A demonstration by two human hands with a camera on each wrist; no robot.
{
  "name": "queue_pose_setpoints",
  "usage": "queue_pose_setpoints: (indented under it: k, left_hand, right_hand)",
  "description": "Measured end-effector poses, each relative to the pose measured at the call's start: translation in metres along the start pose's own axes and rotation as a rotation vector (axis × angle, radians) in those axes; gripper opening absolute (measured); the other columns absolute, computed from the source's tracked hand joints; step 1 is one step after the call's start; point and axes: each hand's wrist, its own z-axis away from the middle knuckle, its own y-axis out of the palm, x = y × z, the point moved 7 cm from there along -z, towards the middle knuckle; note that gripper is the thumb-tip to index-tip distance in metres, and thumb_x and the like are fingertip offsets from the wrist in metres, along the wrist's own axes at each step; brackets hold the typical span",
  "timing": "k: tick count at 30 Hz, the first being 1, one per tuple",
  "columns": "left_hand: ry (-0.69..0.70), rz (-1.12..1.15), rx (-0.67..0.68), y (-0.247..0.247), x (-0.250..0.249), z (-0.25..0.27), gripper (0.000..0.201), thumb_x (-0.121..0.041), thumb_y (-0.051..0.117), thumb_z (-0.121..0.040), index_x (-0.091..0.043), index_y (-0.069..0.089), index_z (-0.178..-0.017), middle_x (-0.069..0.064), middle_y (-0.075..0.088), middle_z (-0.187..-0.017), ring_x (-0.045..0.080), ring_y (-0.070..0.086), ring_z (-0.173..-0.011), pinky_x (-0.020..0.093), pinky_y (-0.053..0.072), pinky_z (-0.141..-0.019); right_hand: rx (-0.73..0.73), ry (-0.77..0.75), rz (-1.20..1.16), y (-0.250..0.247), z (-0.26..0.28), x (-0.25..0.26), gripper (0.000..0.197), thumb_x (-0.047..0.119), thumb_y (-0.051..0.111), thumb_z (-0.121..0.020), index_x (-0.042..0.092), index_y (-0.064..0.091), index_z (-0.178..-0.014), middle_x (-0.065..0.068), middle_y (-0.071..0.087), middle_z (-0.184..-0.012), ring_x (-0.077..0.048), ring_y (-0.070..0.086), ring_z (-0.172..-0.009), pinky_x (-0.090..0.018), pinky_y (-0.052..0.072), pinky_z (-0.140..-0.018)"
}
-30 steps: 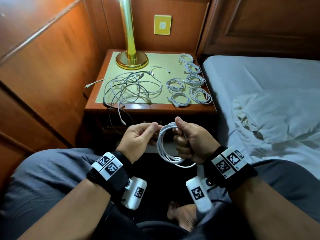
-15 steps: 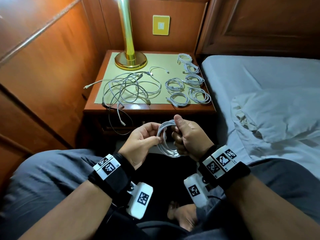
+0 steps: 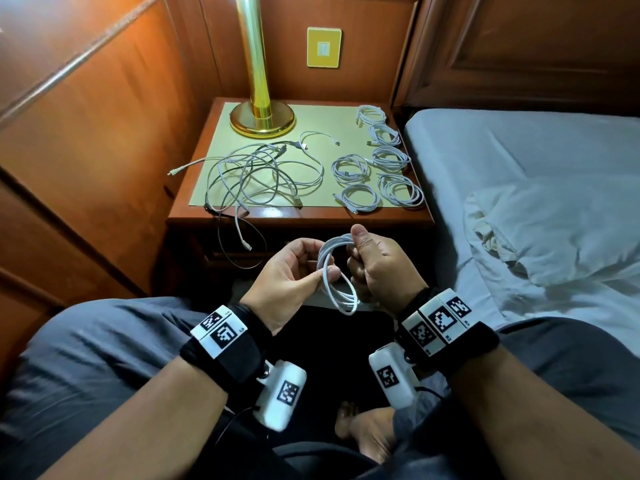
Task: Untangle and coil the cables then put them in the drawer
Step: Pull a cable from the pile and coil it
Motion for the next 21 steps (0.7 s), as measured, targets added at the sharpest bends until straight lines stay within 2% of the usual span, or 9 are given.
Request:
queue_pose_setpoints:
  k: [3,5,7,10,12,14,17,19,21]
  left_hand:
    - [0.127,-0.193,-0.077,-0.01,-0.01,0.001,0.053,-0.04,0.084,-0.074,-0.019,0.06,-0.116,0.004,0.063,-0.111,0.014,0.064,-0.093,0.026,0.053,-0.081]
    - [0.255,-0.27,-0.104,-0.014,-0.024,0.004,0.036,-0.037,0.075,-0.081,-0.025,0.063,-0.113,0.006,0.06,-0.116,0.018,0.061,-0.098,0.033,0.051,-0.082]
    - [0.384,-0.381,-0.026,-0.007,-0.037,0.008,0.016,-0.029,0.069,-0.089,-0.023,0.07,-0.103,0.009,0.058,-0.116,0.022,0.059,-0.104,0.039,0.051,-0.08]
    - [0.463,-0.626,0.1,0.002,-0.037,0.012,0.008,-0.018,0.074,-0.087,-0.022,0.078,-0.092,0.005,0.058,-0.112,0.016,0.061,-0.095,0.03,0.051,-0.075]
    - [0.461,-0.759,0.186,0.007,-0.025,0.014,0.018,-0.006,0.077,-0.085,-0.019,0.08,-0.097,0.002,0.059,-0.107,0.012,0.062,-0.086,0.02,0.048,-0.071]
    - [0.422,-0.827,0.274,0.014,-0.015,0.017,0.028,0.003,0.071,-0.086,-0.017,0.08,-0.102,-0.002,0.061,-0.106,0.008,0.063,-0.084,0.016,0.047,-0.07]
    - [0.402,-0.814,0.328,0.019,-0.017,0.021,0.05,0.017,0.049,-0.082,-0.017,0.08,-0.1,-0.003,0.066,-0.111,0.014,0.067,-0.099,0.025,0.054,-0.077]
    - [0.374,-0.76,0.249,0.014,-0.02,0.019,0.049,0.015,0.043,-0.077,-0.018,0.077,-0.089,-0.003,0.067,-0.113,0.017,0.066,-0.103,0.032,0.055,-0.081]
    - [0.24,-0.584,0.099,0.001,-0.018,0.011,0.031,0.007,0.046,-0.078,-0.018,0.062,-0.083,0.0,0.064,-0.109,0.018,0.067,-0.098,0.043,0.058,-0.079]
  right_hand:
    - [-0.102,0.0,-0.019,-0.016,-0.006,0.0,0.043,0.037,0.034,-0.108,0.018,0.035,-0.069,-0.001,0.023,-0.051,-0.009,0.021,-0.034,-0.014,0.018,-0.038]
    - [-0.195,0.028,-0.044,-0.033,-0.011,0.0,0.041,0.041,0.034,-0.107,0.02,0.034,-0.072,-0.001,0.023,-0.052,-0.009,0.021,-0.034,-0.015,0.017,-0.04]
    - [-0.279,0.045,-0.077,-0.048,-0.014,0.0,0.041,0.043,0.033,-0.107,0.02,0.034,-0.072,0.002,0.025,-0.048,-0.01,0.021,-0.032,-0.015,0.018,-0.039]
    - [-0.362,0.007,-0.126,-0.06,-0.015,0.005,0.043,0.045,0.034,-0.106,0.019,0.037,-0.073,0.004,0.027,-0.045,-0.011,0.022,-0.032,-0.016,0.019,-0.04]
    - [-0.389,-0.016,-0.174,-0.064,-0.014,0.009,0.043,0.046,0.034,-0.106,0.019,0.037,-0.073,0.005,0.027,-0.045,-0.012,0.022,-0.033,-0.018,0.019,-0.041]
    - [-0.371,-0.013,-0.249,-0.065,-0.013,0.012,0.042,0.047,0.032,-0.106,0.021,0.036,-0.073,0.006,0.025,-0.046,-0.012,0.021,-0.034,-0.021,0.018,-0.043]
    - [-0.266,0.013,-0.365,-0.059,-0.012,0.011,0.042,0.048,0.032,-0.106,0.022,0.036,-0.073,0.006,0.023,-0.047,-0.011,0.019,-0.036,-0.025,0.016,-0.046]
    - [-0.186,0.033,-0.412,-0.05,-0.01,0.01,0.043,0.049,0.032,-0.106,0.022,0.037,-0.072,0.006,0.023,-0.048,-0.011,0.019,-0.036,-0.025,0.013,-0.046]
    - [-0.104,0.049,-0.449,-0.038,-0.008,0.009,0.044,0.049,0.032,-0.105,0.021,0.037,-0.071,0.005,0.022,-0.048,-0.011,0.018,-0.036,-0.025,0.014,-0.045]
